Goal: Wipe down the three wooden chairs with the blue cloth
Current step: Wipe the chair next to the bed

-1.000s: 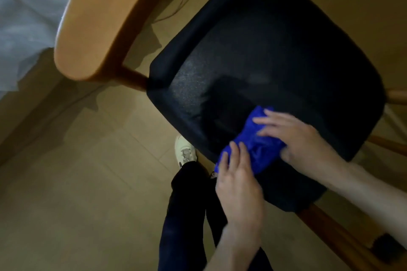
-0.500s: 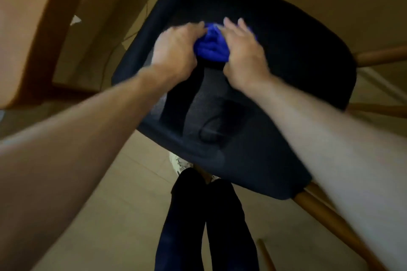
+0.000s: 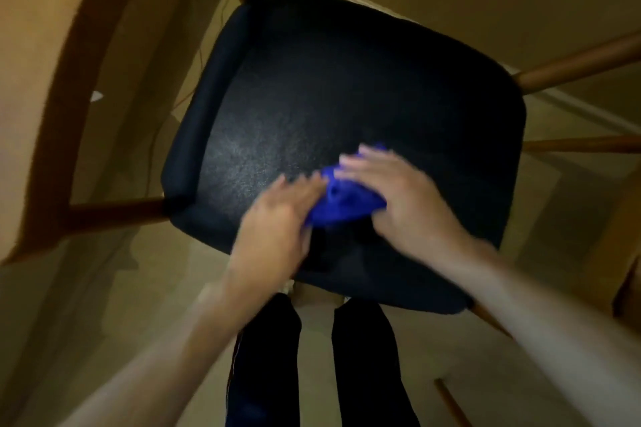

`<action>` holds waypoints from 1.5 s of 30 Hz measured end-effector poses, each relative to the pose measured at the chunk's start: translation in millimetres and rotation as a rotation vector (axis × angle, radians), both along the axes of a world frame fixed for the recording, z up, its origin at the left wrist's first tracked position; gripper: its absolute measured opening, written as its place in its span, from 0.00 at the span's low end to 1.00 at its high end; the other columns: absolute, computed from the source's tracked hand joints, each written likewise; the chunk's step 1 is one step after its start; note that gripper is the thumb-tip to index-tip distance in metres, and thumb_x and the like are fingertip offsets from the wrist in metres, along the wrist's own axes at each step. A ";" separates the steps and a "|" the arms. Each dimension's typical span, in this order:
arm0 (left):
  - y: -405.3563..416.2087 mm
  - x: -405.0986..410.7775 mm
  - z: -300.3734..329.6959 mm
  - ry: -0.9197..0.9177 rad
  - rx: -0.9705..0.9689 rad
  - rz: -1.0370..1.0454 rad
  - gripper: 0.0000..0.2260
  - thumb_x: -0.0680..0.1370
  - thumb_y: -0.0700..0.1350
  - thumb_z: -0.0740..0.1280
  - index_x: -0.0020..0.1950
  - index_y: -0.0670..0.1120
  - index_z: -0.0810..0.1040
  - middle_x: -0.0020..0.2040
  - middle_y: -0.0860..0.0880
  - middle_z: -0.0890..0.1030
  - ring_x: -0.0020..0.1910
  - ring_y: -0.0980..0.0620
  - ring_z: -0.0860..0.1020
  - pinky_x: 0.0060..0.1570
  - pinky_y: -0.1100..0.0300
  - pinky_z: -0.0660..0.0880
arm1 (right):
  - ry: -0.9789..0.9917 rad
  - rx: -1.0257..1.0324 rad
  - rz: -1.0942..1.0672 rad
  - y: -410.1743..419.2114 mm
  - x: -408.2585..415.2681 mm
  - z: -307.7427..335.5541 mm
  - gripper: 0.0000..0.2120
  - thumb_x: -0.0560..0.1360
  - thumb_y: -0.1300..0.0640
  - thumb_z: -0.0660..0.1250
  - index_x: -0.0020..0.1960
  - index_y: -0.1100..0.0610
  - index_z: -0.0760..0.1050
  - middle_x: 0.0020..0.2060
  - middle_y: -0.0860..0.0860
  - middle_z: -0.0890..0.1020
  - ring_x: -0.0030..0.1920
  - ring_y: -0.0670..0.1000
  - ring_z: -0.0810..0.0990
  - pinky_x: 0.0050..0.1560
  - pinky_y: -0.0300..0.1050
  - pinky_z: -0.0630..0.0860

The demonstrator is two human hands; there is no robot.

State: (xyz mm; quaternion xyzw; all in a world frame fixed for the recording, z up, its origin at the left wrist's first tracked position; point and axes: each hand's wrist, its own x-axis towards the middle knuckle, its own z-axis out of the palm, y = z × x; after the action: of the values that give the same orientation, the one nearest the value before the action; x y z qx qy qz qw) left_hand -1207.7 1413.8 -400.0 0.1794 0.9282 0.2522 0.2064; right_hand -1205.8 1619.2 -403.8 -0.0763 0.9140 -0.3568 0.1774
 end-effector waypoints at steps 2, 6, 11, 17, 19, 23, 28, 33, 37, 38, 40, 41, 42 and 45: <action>18.3 -67.4 -0.3 0.092 -0.055 0.032 0.25 0.72 0.32 0.65 0.69 0.44 0.72 0.65 0.43 0.76 0.63 0.43 0.74 0.67 0.52 0.65 | 0.090 0.078 -0.120 5.4 -53.9 -3.4 0.34 0.65 0.72 0.60 0.69 0.54 0.74 0.70 0.53 0.73 0.73 0.55 0.66 0.75 0.53 0.60; 50.2 -135.7 -23.2 0.083 -0.120 -0.042 0.25 0.76 0.33 0.60 0.73 0.44 0.67 0.71 0.41 0.70 0.71 0.44 0.67 0.71 0.58 0.57 | 0.001 0.174 -0.314 1.2 -94.3 -26.6 0.31 0.73 0.71 0.60 0.72 0.50 0.70 0.76 0.55 0.64 0.77 0.58 0.57 0.75 0.47 0.53; 13.0 -22.5 -26.5 0.107 0.010 -0.225 0.28 0.65 0.31 0.57 0.64 0.36 0.76 0.63 0.38 0.77 0.64 0.41 0.74 0.68 0.57 0.58 | 0.011 0.175 -0.470 -43.7 46.7 -29.5 0.32 0.66 0.75 0.62 0.68 0.58 0.74 0.71 0.57 0.71 0.74 0.61 0.64 0.74 0.53 0.62; -27.7 64.7 -8.0 -0.172 0.008 -0.524 0.27 0.64 0.37 0.67 0.63 0.47 0.79 0.62 0.52 0.79 0.60 0.53 0.79 0.65 0.66 0.65 | -0.233 0.054 -0.337 -49.1 147.3 -5.7 0.27 0.65 0.63 0.64 0.62 0.51 0.80 0.67 0.48 0.76 0.71 0.42 0.60 0.63 0.50 0.75; -13.0 41.0 -5.0 -0.144 0.052 -0.543 0.35 0.57 0.34 0.76 0.63 0.48 0.77 0.60 0.50 0.81 0.57 0.52 0.80 0.56 0.59 0.76 | -0.208 0.014 -0.408 -33.2 131.8 9.5 0.31 0.67 0.69 0.64 0.68 0.49 0.74 0.71 0.42 0.69 0.73 0.39 0.55 0.74 0.47 0.62; 62.7 -53.7 -0.8 0.083 0.100 -0.379 0.31 0.66 0.27 0.69 0.68 0.43 0.74 0.65 0.42 0.77 0.64 0.44 0.75 0.62 0.45 0.73 | 0.010 0.093 -0.616 18.2 35.4 17.4 0.30 0.72 0.71 0.66 0.70 0.53 0.71 0.73 0.47 0.68 0.76 0.49 0.59 0.77 0.55 0.57; 137.4 -115.0 -31.5 0.137 0.029 -0.278 0.26 0.73 0.32 0.60 0.69 0.47 0.73 0.66 0.44 0.76 0.68 0.45 0.71 0.66 0.57 0.65 | 0.070 0.232 -0.677 70.2 -43.9 -17.1 0.21 0.71 0.71 0.64 0.60 0.56 0.77 0.60 0.53 0.77 0.64 0.56 0.73 0.65 0.45 0.69; 72.4 5.0 -26.1 0.078 0.054 -0.459 0.23 0.67 0.36 0.59 0.59 0.42 0.81 0.57 0.44 0.82 0.59 0.45 0.79 0.63 0.57 0.69 | 0.025 0.172 -0.618 10.6 98.4 -14.3 0.26 0.62 0.77 0.68 0.59 0.65 0.79 0.61 0.60 0.79 0.67 0.62 0.74 0.68 0.52 0.70; 36.8 63.4 -16.8 -0.159 0.066 -0.650 0.26 0.63 0.39 0.56 0.57 0.45 0.81 0.58 0.51 0.82 0.63 0.51 0.77 0.61 0.59 0.70 | -0.202 0.063 -0.467 -1.6 159.3 -5.9 0.27 0.55 0.67 0.64 0.54 0.58 0.82 0.57 0.52 0.83 0.62 0.56 0.79 0.63 0.39 0.73; 40.1 56.4 -14.8 -0.156 0.074 -0.682 0.24 0.63 0.39 0.56 0.56 0.46 0.80 0.57 0.51 0.82 0.62 0.51 0.77 0.60 0.58 0.71 | -0.249 0.030 -0.505 5.7 153.9 -0.4 0.29 0.58 0.68 0.63 0.58 0.58 0.81 0.59 0.51 0.82 0.64 0.55 0.77 0.67 0.33 0.66; 57.6 25.1 -10.7 -0.069 0.088 -0.689 0.21 0.66 0.35 0.60 0.56 0.46 0.79 0.56 0.47 0.82 0.58 0.48 0.79 0.58 0.56 0.74 | -0.260 0.021 -0.620 21.0 129.7 10.1 0.30 0.68 0.71 0.64 0.68 0.54 0.74 0.67 0.49 0.75 0.71 0.48 0.70 0.72 0.32 0.56; 73.3 3.9 -9.0 -0.025 0.080 -0.650 0.21 0.67 0.33 0.63 0.58 0.45 0.78 0.56 0.45 0.82 0.58 0.46 0.80 0.57 0.54 0.76 | -0.215 0.035 -0.702 30.7 110.8 14.0 0.30 0.71 0.71 0.65 0.71 0.53 0.71 0.69 0.48 0.72 0.72 0.47 0.66 0.75 0.38 0.57; 93.6 -19.4 -7.4 0.017 0.071 -0.588 0.23 0.67 0.31 0.66 0.61 0.44 0.78 0.58 0.43 0.81 0.59 0.46 0.79 0.59 0.52 0.75 | -0.166 0.075 -0.775 43.3 86.2 16.1 0.30 0.72 0.70 0.66 0.71 0.52 0.69 0.70 0.48 0.71 0.73 0.47 0.65 0.76 0.44 0.59; 165.3 -83.0 -12.1 0.146 0.074 -0.451 0.27 0.70 0.29 0.62 0.68 0.42 0.73 0.67 0.43 0.75 0.69 0.46 0.70 0.68 0.61 0.60 | 0.044 0.208 -0.908 82.3 18.1 7.0 0.26 0.73 0.69 0.66 0.68 0.53 0.72 0.70 0.50 0.72 0.73 0.51 0.66 0.74 0.50 0.63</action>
State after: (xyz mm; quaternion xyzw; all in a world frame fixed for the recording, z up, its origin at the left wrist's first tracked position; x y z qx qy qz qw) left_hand -1290.7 1579.1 -412.1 0.4075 0.8673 0.2198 0.1831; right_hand -1187.8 1701.4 -396.8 0.3421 0.8893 -0.3033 -0.0095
